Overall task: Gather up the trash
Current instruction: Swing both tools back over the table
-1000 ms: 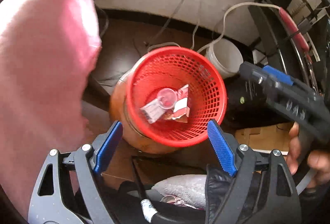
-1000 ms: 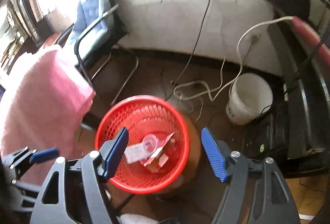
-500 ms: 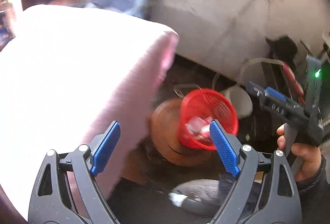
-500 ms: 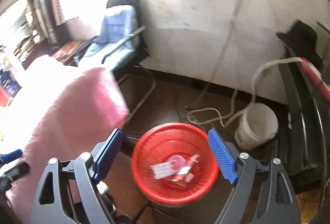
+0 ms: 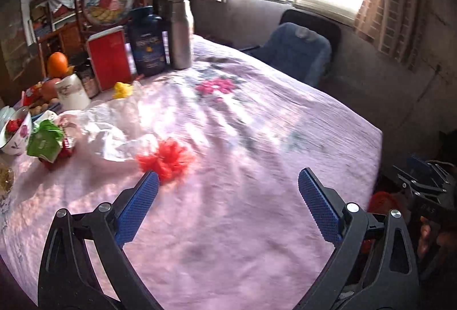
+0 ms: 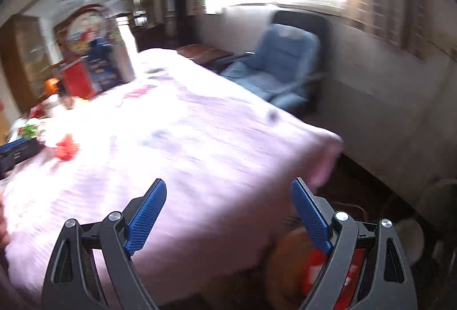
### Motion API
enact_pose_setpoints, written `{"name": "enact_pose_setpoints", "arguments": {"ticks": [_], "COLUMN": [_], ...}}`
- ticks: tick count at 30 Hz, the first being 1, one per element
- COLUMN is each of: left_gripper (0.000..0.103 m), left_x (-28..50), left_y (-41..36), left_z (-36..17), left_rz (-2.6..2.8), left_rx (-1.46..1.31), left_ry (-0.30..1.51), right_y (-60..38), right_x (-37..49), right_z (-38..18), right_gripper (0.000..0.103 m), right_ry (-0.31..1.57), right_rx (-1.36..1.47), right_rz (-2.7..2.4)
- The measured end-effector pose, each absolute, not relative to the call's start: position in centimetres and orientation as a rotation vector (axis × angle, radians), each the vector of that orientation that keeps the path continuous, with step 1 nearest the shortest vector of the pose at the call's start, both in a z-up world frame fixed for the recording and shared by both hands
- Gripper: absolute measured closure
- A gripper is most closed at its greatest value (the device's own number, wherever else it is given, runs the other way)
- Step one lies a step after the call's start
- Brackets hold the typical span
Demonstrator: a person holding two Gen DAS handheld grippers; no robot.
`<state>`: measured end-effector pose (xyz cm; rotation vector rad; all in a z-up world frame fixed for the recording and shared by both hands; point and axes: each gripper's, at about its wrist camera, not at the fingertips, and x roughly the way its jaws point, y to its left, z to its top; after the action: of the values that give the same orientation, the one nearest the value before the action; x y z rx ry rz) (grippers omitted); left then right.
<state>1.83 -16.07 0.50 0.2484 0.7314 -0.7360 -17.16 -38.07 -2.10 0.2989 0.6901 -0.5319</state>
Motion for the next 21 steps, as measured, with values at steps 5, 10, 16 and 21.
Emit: {"name": "enact_pose_setpoints", "arguments": {"ticks": [5, 10, 16, 21], "left_gripper": [0.007, 0.007, 0.007, 0.007], "left_x": [7.9, 12.7, 14.2, 15.7], "left_y": [-10.7, -5.5, -3.2, -2.1], "left_z": [0.6, -1.2, -1.2, -2.6], "left_rz": [-0.539, -0.388, -0.305, -0.264], "left_rx": [0.156, 0.001, -0.037, -0.085], "left_ry": [0.711, 0.77, 0.77, 0.841], "right_y": [-33.6, -29.6, -24.0, -21.2], "right_x": [-10.5, -4.6, 2.1, 6.5], "right_z": [-0.4, 0.2, -0.8, -3.0], "right_gripper": [0.016, 0.016, 0.016, 0.016], "right_ry": [0.683, 0.718, 0.786, 0.86], "right_rx": [0.275, 0.285, 0.186, 0.077], "right_rz": [-0.342, -0.202, -0.105, -0.05]}}
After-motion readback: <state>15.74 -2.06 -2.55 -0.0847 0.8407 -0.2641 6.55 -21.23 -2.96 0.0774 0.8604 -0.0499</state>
